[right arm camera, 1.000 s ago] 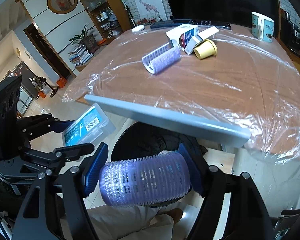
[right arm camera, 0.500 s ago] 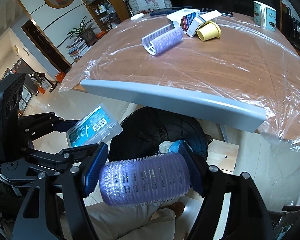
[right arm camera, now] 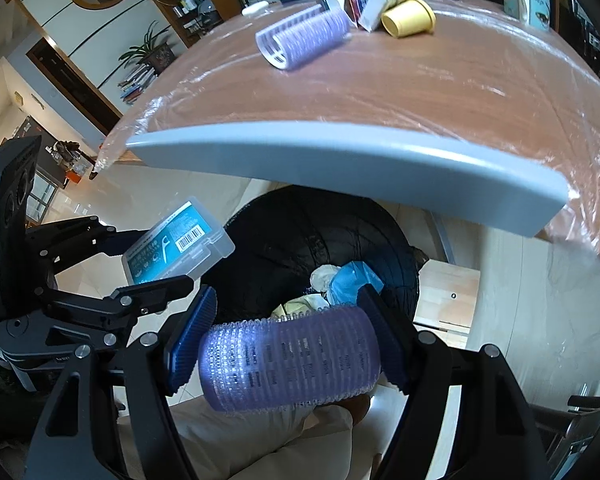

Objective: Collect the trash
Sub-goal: 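Carry the floss case and purple roller in both tools over the wastebasket, then open both tools to drop the floss case and roller into the wastebasket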

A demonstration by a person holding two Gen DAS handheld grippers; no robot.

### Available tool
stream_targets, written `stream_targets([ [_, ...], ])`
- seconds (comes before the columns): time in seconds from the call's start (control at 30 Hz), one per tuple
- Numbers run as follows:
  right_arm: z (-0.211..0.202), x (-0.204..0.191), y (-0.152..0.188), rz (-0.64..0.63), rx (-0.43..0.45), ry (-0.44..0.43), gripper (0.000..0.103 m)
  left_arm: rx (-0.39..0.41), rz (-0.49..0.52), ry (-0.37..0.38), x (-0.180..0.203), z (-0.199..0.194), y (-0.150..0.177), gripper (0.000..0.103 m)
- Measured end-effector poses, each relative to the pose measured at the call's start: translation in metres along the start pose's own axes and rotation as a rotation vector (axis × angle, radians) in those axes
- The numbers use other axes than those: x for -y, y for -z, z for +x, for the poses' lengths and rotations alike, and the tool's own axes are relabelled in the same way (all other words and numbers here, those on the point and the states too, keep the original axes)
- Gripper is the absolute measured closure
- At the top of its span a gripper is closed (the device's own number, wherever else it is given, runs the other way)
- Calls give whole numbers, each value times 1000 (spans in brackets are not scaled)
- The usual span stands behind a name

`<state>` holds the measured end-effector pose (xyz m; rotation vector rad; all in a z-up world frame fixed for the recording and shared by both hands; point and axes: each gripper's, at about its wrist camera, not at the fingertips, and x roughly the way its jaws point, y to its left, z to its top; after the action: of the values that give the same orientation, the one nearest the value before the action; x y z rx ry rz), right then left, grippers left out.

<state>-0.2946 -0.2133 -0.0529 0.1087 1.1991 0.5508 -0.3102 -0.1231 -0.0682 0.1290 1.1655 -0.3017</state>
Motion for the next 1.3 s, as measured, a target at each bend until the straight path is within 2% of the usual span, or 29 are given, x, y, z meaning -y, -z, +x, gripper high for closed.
stream_targets([
  [0.77,28,17,-4,71,-31,38,31,-71,20,-19,-7,39,-1,47],
  [1.3,38,21,-10,93,-37,69,31,-89,39,-24,-8,43,-15,47],
])
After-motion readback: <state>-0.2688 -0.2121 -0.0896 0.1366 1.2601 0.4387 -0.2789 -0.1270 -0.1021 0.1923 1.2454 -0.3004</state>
